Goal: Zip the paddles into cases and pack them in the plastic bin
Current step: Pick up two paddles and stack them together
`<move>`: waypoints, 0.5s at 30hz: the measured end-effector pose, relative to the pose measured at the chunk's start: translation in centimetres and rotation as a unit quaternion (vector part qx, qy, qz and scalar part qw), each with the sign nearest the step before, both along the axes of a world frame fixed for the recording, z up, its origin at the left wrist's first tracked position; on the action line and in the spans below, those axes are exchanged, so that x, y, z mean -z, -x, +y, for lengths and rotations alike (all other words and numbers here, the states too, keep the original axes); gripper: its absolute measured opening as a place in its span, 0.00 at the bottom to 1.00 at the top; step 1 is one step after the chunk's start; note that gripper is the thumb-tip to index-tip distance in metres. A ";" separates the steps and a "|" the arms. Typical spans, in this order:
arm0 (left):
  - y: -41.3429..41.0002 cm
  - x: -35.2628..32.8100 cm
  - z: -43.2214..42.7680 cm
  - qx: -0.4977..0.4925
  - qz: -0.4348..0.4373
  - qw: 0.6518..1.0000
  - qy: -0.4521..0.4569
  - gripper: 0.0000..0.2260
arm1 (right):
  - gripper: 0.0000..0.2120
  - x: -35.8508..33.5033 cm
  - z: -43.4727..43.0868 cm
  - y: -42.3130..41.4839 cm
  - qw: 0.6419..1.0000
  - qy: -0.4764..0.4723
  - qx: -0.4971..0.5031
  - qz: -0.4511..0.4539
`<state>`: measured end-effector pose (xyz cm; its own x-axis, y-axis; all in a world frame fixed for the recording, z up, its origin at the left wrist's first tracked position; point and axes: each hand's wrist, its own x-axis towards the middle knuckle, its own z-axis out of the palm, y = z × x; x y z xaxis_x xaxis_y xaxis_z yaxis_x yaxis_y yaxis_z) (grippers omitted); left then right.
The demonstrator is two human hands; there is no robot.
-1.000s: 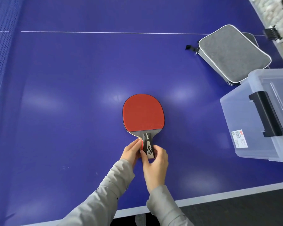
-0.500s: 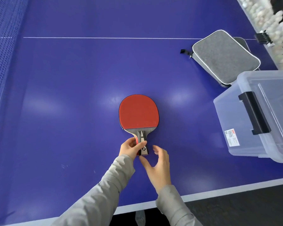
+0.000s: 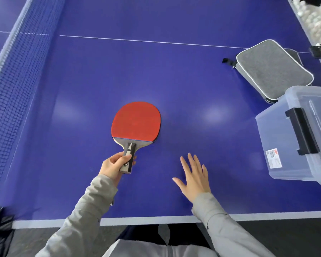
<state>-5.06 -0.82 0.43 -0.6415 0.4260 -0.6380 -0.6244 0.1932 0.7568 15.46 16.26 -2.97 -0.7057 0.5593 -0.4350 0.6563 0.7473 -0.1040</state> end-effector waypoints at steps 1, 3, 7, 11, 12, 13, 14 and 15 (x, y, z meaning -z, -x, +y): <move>0.8 0.0 -2.1 -0.010 0.016 1.000 0.013 0.04 | 0.36 0.1 -0.1 -0.1 1.000 0.000 0.000 -0.005; 2.5 0.0 -6.5 -0.027 0.046 0.998 0.043 0.05 | 0.36 0.2 -0.2 -0.3 1.000 0.003 0.000 -0.011; 5.6 0.5 -14.5 -0.062 0.078 0.990 0.103 0.05 | 0.37 0.1 -0.7 -0.1 1.000 -0.006 0.007 -0.016; 7.3 1.1 -19.3 -0.090 0.072 0.986 0.123 0.05 | 0.37 0.1 -1.4 0.4 1.000 -0.004 0.006 -0.027; 7.5 1.4 -20.0 -0.098 0.068 0.985 0.125 0.06 | 0.37 0.1 -1.5 0.5 1.000 -0.005 0.006 -0.029; 7.8 1.6 -20.5 -0.105 0.061 0.985 0.126 0.06 | 0.37 0.1 -1.5 0.5 1.000 -0.006 0.006 -0.030; 8.0 1.9 -21.0 -0.110 0.053 0.984 0.127 0.06 | 0.37 0.1 -1.5 0.5 0.999 -0.007 0.006 -0.031; 8.2 2.1 -21.3 -0.115 0.045 0.984 0.128 0.07 | 0.37 0.1 -1.5 0.5 0.999 -0.010 0.005 -0.033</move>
